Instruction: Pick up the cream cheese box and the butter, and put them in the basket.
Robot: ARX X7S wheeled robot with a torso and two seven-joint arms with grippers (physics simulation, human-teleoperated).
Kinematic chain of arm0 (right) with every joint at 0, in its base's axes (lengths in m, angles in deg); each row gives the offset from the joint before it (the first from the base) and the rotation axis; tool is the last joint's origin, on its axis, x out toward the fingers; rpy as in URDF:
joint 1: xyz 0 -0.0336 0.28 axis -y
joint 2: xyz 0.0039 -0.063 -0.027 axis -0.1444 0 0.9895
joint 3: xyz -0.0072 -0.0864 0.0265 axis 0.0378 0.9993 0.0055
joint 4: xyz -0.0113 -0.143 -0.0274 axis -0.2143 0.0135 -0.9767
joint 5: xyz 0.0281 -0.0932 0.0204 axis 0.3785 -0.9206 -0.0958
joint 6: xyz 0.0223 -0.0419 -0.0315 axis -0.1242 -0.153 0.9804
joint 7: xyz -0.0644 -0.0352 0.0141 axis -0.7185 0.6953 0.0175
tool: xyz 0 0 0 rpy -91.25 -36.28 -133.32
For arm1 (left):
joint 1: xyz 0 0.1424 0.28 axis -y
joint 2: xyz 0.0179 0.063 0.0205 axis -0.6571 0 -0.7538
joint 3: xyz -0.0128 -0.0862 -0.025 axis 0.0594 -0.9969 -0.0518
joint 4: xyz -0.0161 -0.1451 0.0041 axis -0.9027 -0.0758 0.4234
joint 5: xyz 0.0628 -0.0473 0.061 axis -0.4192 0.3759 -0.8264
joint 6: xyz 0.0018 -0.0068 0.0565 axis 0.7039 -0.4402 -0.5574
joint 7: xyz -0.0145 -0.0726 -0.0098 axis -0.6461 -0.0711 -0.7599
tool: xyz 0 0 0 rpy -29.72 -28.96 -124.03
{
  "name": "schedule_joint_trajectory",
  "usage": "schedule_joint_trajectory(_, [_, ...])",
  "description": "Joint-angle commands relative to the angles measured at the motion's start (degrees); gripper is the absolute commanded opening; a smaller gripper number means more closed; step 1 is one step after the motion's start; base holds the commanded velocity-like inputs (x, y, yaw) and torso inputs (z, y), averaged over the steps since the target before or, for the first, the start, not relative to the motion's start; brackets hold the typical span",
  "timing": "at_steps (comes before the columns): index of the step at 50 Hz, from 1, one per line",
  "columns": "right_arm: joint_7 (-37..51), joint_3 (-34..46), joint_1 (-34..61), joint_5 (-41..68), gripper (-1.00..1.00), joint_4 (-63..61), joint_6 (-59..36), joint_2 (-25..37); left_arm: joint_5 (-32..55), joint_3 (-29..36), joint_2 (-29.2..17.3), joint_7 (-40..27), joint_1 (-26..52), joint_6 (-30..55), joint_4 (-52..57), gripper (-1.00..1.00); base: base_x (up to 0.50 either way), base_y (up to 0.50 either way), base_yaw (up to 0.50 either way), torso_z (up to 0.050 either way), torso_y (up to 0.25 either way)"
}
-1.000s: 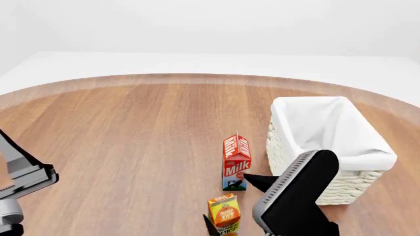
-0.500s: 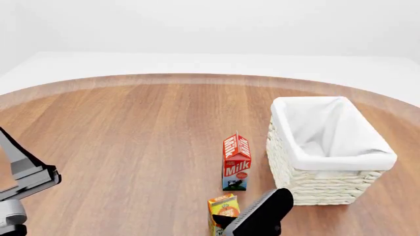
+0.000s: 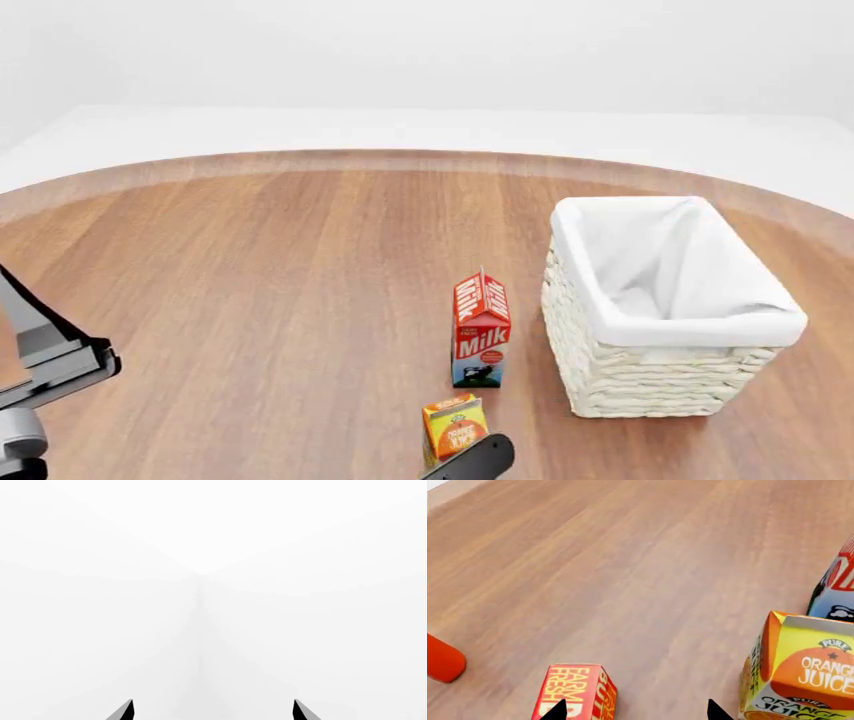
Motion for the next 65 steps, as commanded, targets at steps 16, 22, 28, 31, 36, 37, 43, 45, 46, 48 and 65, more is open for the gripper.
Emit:
schedule_joint_trajectory(16, [-1.1, 13.2, -3.9, -19.0, 1.00, 11.2, 6.1, -2.1, -0.3, -1.9, 0.9, 0.9, -0.5, -1.2, -0.4, 1.00, 0.00, 0.00, 0.00, 0.000, 0.000])
schedule_joint_trajectory(22, [-0.6, 16.8, -2.7, -22.2, 1.00, 11.8, 6.4, -0.9, -0.2, -2.0, 0.8, 0.8, -0.5, -1.1, -0.2, 1.00, 0.00, 0.00, 0.00, 0.000, 0.000])
schedule_joint_trajectory(28, [0.3, 19.8, -2.6, -24.7, 1.00, 12.6, 6.9, -0.4, -0.2, -2.1, 0.8, 0.8, -0.6, -1.1, 0.0, 1.00, 0.00, 0.00, 0.00, 0.000, 0.000])
schedule_joint_trajectory(31, [0.3, 21.9, -2.4, -26.4, 1.00, 13.1, 7.9, 0.1, 0.0, -2.3, 0.7, 0.7, -0.8, -1.0, 0.3, 1.00, 0.00, 0.00, 0.00, 0.000, 0.000])
schedule_joint_trajectory(36, [0.8, 21.9, -1.6, -26.6, 1.00, 11.9, 7.6, 0.2, 0.1, -2.3, 0.7, 0.7, -0.8, -1.0, 0.4, 1.00, 0.00, 0.00, 0.00, 0.000, 0.000])
schedule_joint_trajectory(37, [0.9, 22.2, -1.5, -26.9, 1.00, 11.9, 7.7, 0.3, 0.0, -2.3, 0.7, 0.7, -0.9, -1.0, 0.4, 1.00, 0.00, 0.00, 0.00, 0.000, 0.000])
schedule_joint_trajectory(43, [1.5, 22.1, -1.2, -26.8, 1.00, 10.6, 7.0, 0.4, 0.0, -2.1, 0.6, 0.6, -0.9, -1.0, 0.4, 1.00, 0.00, 0.00, 0.00, 0.000, 0.000])
schedule_joint_trajectory(45, [1.5, 22.1, -1.2, -26.6, 1.00, 10.5, 6.8, 0.4, 0.0, -2.1, 0.6, 0.6, -0.8, -1.0, 0.4, 1.00, 0.00, 0.00, 0.00, 0.000, 0.000])
schedule_joint_trajectory(46, [1.7, 21.8, -1.2, -26.5, 1.00, 10.1, 6.6, 0.4, 0.0, -2.1, 0.6, 0.6, -0.8, -1.0, 0.3, 1.00, 0.00, 0.00, 0.00, 0.000, 0.000])
schedule_joint_trajectory(48, [1.9, 21.9, -1.0, -26.5, 1.00, 9.7, 6.3, 0.4, 0.0, -2.1, 0.6, 0.6, -0.8, -1.0, 0.3, 1.00, 0.00, 0.00, 0.00, 0.000, 0.000])
schedule_joint_trajectory(65, [3.7, 21.9, -0.3, -24.8, 1.00, 4.6, 2.9, -0.8, 0.3, -2.2, 0.4, 0.4, -0.7, -1.1, 0.0, 1.00, 0.00, 0.00, 0.00, 0.000, 0.000])
